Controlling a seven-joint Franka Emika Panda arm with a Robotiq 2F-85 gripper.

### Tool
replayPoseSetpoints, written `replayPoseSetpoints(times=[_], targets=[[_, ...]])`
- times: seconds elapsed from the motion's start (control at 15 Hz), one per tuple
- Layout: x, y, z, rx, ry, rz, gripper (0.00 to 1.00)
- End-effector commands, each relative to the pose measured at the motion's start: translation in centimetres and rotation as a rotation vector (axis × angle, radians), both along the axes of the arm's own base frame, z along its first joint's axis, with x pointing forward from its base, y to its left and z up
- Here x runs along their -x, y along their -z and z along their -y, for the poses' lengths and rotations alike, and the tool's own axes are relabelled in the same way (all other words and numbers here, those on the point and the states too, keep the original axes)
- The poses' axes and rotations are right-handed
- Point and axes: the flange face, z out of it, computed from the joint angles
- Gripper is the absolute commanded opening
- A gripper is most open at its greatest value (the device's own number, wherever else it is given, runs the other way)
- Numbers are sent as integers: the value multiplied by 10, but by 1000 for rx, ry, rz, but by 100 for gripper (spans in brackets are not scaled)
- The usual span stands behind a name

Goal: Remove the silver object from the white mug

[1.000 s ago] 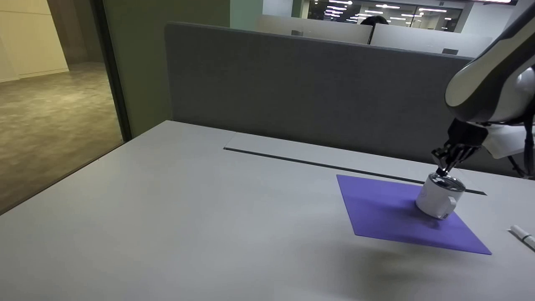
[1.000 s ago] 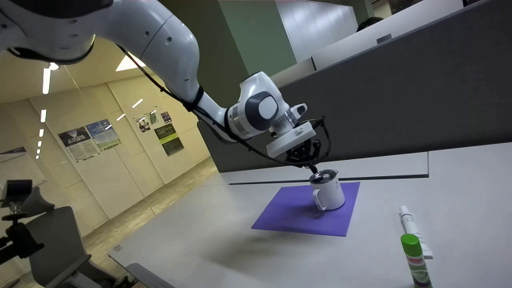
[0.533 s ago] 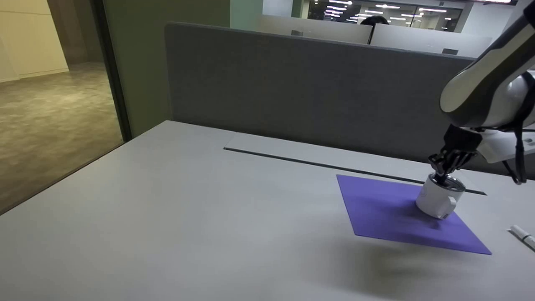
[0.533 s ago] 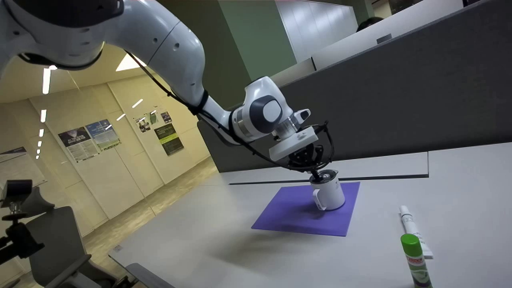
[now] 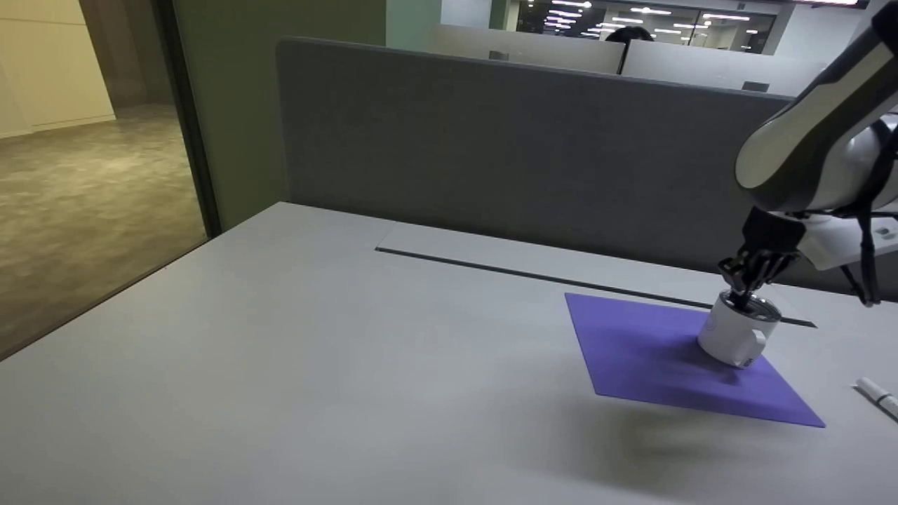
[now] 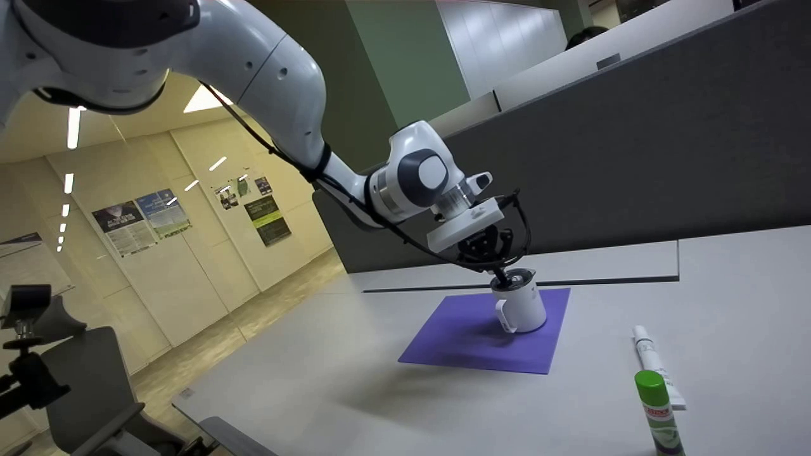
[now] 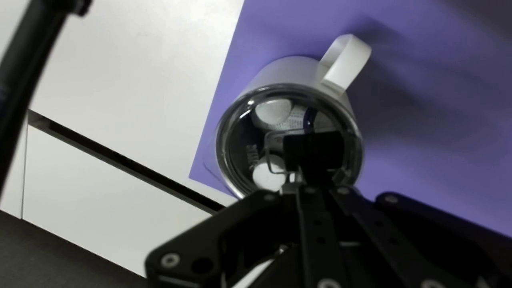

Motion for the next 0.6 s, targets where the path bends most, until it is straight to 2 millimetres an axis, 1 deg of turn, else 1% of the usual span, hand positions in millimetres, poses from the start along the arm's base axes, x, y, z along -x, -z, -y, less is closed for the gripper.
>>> replayPoseSetpoints(times=[0.0, 0.2, 0.4, 0.53], targets=[[-6, 8, 6, 48, 18, -11, 0], [-6, 10, 8, 70, 13, -12, 0], [-7, 8, 5, 59, 14, -6, 0], [-9, -2, 4, 45, 20, 15, 0]])
